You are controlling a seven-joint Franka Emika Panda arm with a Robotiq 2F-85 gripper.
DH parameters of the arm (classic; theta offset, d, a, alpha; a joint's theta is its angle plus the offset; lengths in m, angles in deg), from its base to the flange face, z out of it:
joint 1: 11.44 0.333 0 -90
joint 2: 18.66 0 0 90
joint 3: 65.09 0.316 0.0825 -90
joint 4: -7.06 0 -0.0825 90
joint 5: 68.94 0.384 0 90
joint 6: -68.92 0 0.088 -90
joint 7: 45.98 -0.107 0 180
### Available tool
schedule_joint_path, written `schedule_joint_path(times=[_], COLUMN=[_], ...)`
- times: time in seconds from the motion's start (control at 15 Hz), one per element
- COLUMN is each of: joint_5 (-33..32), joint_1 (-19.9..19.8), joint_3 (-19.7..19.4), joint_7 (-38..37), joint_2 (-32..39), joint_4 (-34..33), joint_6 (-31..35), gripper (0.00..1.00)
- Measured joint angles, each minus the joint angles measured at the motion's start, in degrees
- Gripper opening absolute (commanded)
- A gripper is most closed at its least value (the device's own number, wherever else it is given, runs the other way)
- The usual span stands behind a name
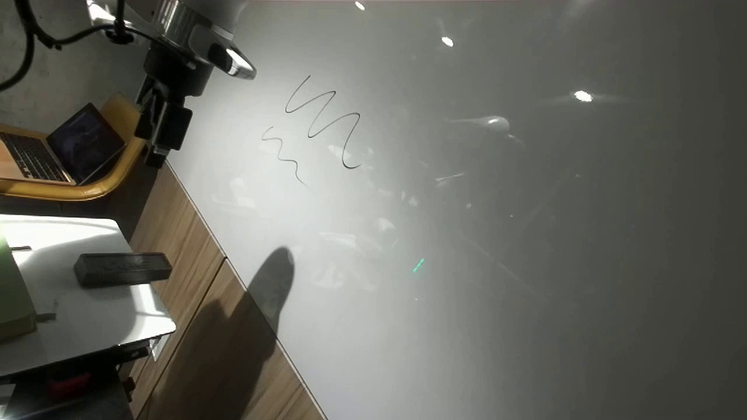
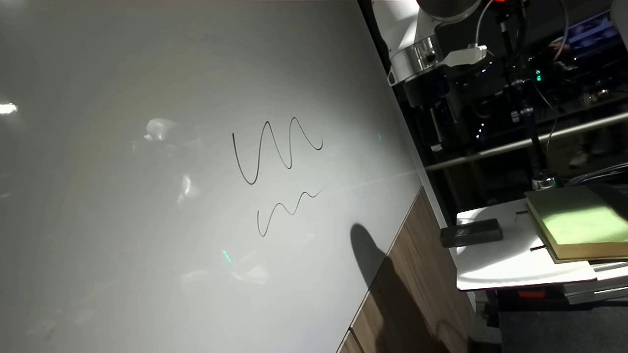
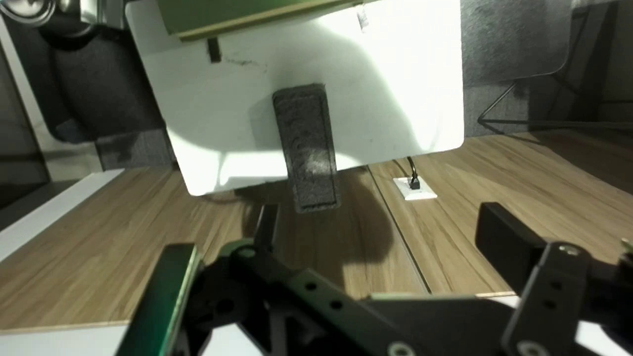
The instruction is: Use the eraser to wipe the table.
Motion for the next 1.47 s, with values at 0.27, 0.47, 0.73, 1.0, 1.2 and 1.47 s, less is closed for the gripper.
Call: schedule_joint_path(times=[0.27, 0.47, 0.73, 1.0, 1.2, 1.47], joint_5=[-4.90, -6.49, -6.85, -6.86, -7.18, -13.63], joint_1=[-0.13, -0.64, -1.27, -1.37, -1.31, -2.06], joint_3=[0.72, 0.72, 0.71, 0.71, 0.71, 0.29], joint_7=[0.27, 0.37, 0.33, 0.33, 0.38, -1.60], joint_2=[2.77, 6.25, 12.83, 19.82, 25.82, 33.18], joint_4=[0.08, 0.29, 0.41, 0.44, 0.47, 0.39], joint_6=[7.63, 13.35, 18.28, 21.48, 26.18, 31.60], gripper=[1.00, 1.00, 1.00, 1.00, 1.00, 1.00])
